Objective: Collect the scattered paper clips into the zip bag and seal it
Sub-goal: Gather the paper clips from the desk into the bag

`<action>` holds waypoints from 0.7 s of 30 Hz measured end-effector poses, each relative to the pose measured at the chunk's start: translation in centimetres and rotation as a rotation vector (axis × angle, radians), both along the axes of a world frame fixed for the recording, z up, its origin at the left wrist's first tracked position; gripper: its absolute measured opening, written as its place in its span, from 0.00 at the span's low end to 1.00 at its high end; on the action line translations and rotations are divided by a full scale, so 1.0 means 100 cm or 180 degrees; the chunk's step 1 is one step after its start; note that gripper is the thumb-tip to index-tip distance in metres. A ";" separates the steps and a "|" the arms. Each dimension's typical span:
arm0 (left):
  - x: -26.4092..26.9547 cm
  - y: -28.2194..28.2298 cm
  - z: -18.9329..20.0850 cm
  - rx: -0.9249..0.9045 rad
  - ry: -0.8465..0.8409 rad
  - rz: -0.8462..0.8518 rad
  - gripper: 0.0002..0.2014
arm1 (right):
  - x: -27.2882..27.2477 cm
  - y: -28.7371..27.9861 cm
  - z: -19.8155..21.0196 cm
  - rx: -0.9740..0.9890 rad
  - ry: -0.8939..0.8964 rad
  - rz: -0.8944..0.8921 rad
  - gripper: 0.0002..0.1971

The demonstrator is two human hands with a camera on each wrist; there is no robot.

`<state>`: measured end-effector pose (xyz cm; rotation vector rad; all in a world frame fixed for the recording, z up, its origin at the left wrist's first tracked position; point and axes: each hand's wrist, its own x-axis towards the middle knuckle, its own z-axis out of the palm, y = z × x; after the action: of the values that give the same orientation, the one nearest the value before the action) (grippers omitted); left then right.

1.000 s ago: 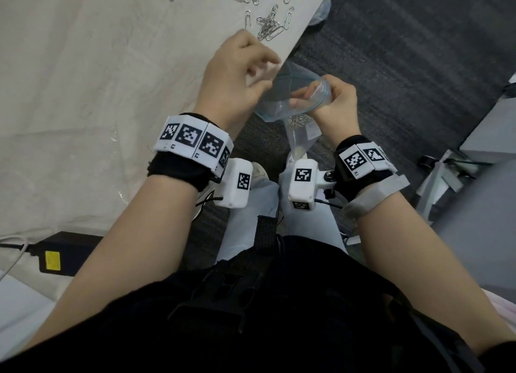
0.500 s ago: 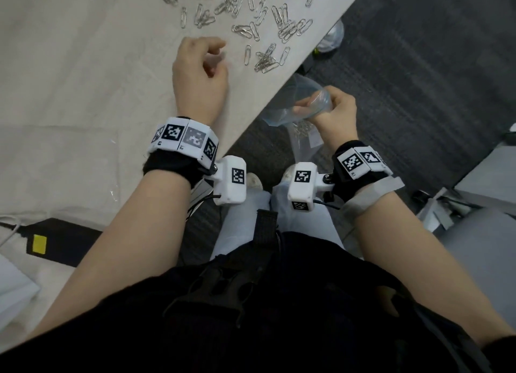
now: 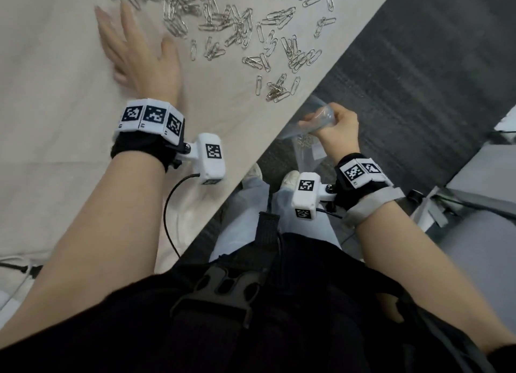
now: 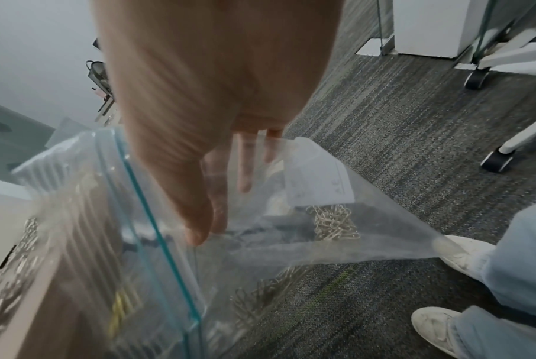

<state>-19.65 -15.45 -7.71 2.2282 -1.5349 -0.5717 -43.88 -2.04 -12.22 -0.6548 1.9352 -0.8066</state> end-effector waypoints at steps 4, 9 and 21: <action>0.013 -0.031 0.003 0.0062 -0.0330 -0.0263 0.32 | 0.009 -0.005 0.000 -0.0040 0.0048 -0.0073 0.09; 0.016 -0.057 -0.002 0.0430 -0.0465 -0.0608 0.30 | 0.012 -0.008 -0.007 -0.0018 0.0098 -0.0204 0.13; -0.036 -0.016 -0.002 0.0466 0.0014 -0.1875 0.34 | 0.013 -0.004 -0.011 -0.0024 0.0113 -0.0379 0.19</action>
<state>-23.25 -17.09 -7.93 1.8433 -2.2193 -0.8732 -42.60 -2.46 -13.31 -0.5659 2.0194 -0.8814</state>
